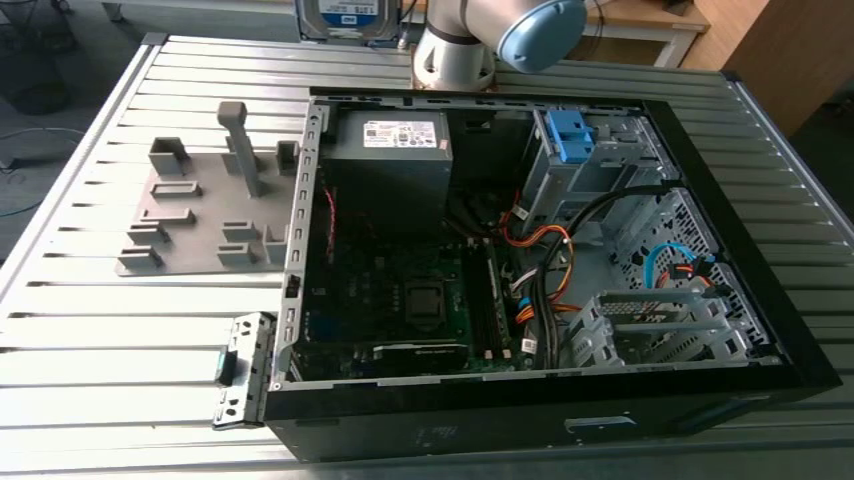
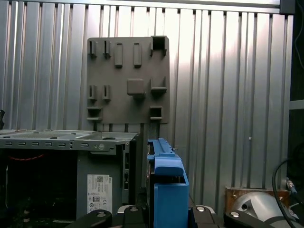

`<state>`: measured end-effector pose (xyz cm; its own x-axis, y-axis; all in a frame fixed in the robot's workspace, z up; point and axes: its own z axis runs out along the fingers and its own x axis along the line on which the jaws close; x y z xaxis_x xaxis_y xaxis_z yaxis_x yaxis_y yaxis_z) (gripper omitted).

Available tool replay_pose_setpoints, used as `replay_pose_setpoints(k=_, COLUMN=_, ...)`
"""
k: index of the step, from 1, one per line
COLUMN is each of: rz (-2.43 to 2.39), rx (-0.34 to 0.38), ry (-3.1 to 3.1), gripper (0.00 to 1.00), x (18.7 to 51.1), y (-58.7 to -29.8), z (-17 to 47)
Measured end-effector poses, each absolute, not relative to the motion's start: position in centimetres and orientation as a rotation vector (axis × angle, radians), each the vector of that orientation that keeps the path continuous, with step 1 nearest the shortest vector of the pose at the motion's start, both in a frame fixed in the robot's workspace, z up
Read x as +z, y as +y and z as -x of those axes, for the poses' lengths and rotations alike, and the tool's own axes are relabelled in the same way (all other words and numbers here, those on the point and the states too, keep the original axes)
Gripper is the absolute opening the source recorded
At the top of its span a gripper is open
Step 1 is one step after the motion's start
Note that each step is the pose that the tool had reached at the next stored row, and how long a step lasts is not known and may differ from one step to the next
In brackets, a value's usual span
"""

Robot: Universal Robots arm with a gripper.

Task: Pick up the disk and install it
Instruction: 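Pick up the disk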

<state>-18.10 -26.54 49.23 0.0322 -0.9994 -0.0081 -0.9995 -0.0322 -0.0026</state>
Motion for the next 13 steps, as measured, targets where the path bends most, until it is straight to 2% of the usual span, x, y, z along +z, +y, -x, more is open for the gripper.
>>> replay_pose_setpoints(k=13, rz=2.252, rx=0.006, ry=2.18, gripper=0.36, x=49.2, y=-26.5, z=16.2)
